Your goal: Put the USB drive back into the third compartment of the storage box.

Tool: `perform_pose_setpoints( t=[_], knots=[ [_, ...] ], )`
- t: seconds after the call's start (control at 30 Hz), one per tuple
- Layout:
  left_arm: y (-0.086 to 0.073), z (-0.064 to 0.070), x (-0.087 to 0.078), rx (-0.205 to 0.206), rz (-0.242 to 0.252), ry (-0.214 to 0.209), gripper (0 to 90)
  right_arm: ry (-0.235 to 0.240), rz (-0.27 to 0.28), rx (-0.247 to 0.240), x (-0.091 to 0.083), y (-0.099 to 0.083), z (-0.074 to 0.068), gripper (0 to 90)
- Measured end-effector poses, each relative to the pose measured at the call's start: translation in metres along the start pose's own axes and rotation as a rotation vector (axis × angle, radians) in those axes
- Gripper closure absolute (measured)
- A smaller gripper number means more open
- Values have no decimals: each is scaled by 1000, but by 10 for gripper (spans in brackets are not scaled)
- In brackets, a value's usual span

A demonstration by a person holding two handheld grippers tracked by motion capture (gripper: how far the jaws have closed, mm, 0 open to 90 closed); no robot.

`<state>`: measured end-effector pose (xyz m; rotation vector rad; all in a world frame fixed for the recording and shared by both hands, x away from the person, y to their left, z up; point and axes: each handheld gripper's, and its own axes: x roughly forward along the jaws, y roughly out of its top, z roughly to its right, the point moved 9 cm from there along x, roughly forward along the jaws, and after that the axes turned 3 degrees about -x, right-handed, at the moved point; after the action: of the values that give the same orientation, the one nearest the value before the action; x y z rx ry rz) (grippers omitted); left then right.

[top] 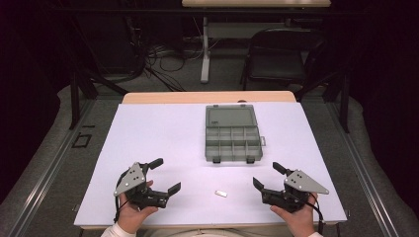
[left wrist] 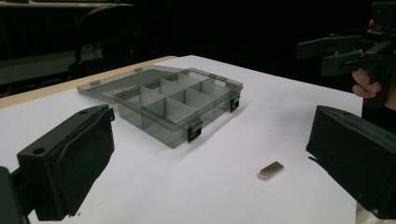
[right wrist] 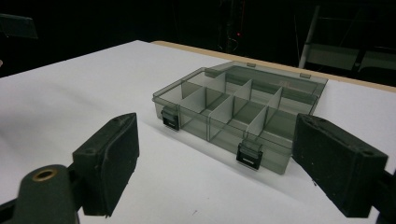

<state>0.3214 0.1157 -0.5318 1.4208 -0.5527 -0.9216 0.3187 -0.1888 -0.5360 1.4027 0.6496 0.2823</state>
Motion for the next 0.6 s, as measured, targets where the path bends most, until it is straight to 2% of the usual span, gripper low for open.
perform_pose_setpoints(
  t=[0.07, 0.2, 0.4, 0.6],
  knots=[
    [0, 1, 0, 0, 4, -6, 5, 3, -8, -5, 0, -1, -1, 151],
    [-2, -1, 0, 11, -15, 12, 6, 9, -5, -4, 0, 0, -1, 162],
    [-4, -1, -2, -1, -28, 16, 6, 29, -14, -7, 4, 0, -2, 165],
    [-6, 0, -2, 5, -35, 11, 6, 52, -53, -33, 8, -4, -5, 197]
  ],
)
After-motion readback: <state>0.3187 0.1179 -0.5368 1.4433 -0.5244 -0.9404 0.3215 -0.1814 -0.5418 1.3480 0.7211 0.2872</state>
